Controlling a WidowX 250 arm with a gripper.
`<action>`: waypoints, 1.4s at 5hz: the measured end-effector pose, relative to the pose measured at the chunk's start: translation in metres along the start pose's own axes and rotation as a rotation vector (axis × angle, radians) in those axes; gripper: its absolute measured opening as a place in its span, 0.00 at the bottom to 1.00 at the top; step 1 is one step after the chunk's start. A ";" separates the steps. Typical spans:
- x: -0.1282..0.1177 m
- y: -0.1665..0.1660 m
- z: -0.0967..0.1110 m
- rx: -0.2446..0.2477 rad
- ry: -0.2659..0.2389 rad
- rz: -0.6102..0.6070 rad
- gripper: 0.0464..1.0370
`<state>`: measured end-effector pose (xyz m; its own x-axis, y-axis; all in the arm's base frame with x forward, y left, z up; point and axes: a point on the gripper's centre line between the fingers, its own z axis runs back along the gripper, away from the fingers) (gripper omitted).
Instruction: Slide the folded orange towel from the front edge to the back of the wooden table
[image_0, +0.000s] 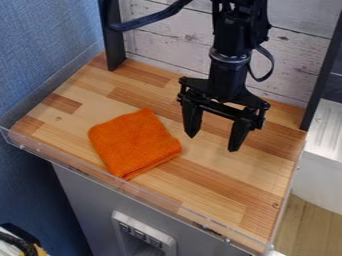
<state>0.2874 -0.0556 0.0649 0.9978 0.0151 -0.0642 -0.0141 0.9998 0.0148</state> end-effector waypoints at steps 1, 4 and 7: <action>-0.001 0.008 -0.003 -0.004 0.004 0.058 0.96; -0.001 0.062 -0.024 -0.042 -0.038 0.451 0.96; 0.003 0.102 -0.028 -0.051 -0.090 0.741 0.96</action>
<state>0.2867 0.0467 0.0384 0.7275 0.6856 0.0267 -0.6852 0.7279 -0.0236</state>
